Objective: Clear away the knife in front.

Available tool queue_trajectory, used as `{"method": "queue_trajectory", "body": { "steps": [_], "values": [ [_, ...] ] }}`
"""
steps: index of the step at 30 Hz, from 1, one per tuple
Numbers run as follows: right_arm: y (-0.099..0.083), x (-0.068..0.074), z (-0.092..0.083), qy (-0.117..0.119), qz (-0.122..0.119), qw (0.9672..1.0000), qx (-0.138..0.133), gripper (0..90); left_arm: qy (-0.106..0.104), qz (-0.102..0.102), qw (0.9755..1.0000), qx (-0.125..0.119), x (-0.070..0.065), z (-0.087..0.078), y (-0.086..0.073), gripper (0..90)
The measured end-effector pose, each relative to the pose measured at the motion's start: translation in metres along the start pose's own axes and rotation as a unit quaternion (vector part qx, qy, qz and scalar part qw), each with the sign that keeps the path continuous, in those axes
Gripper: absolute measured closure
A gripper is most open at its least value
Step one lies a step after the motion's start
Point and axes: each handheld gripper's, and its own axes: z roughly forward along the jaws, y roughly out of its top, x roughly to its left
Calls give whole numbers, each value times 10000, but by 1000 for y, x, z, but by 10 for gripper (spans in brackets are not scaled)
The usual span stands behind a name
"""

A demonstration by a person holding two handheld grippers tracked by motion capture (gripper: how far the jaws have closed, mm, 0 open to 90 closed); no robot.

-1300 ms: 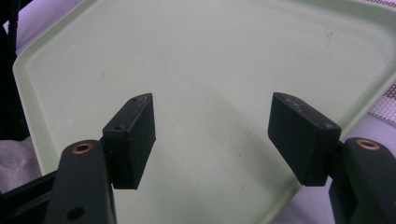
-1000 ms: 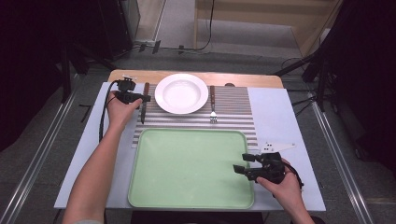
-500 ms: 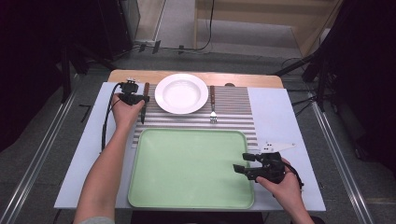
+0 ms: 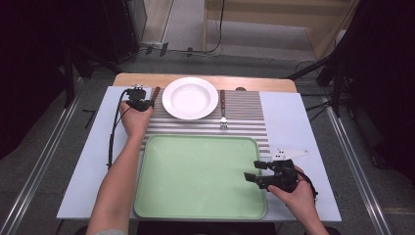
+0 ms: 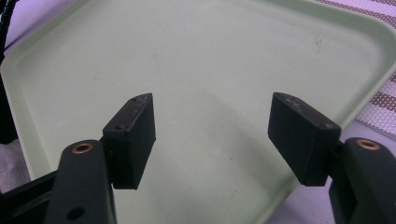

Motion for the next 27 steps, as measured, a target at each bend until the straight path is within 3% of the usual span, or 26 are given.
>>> {"method": "queue_trajectory", "body": {
  "steps": [6,11,13,15,17,20,22,24,27],
  "values": [
    [-1,-2,-1,-4,35,10000,5,313,-24,-86,10000,-5,1,0,0,775],
    [-2,-4,-1,-15,66,10000,8,313,-240,-124,9996,-45,7,-1,-1,776],
    [-2,-4,-2,-17,81,10000,-5,313,-371,-237,9990,-38,11,-1,0,777],
    [-2,-4,-2,-24,82,10000,-13,313,-535,-419,9977,-51,15,-1,-1,777],
    [-2,-4,-2,-32,102,9999,-32,313,-647,-465,9968,-48,19,-1,-1,777],
    [-2,-5,-3,-17,134,9999,-64,313,-949,-759,9926,42,29,-1,2,777],
    [-2,-5,-3,-16,132,9999,-65,313,-999,-809,9917,11,32,-5,4,776],
    [-2,-5,-3,-13,135,9999,-61,313,-1157,-887,9893,-19,33,-8,7,776],
    [-2,-5,-3,-1,119,9999,-69,313,-1255,-770,9891,68,33,-13,13,776]
  ]
}}
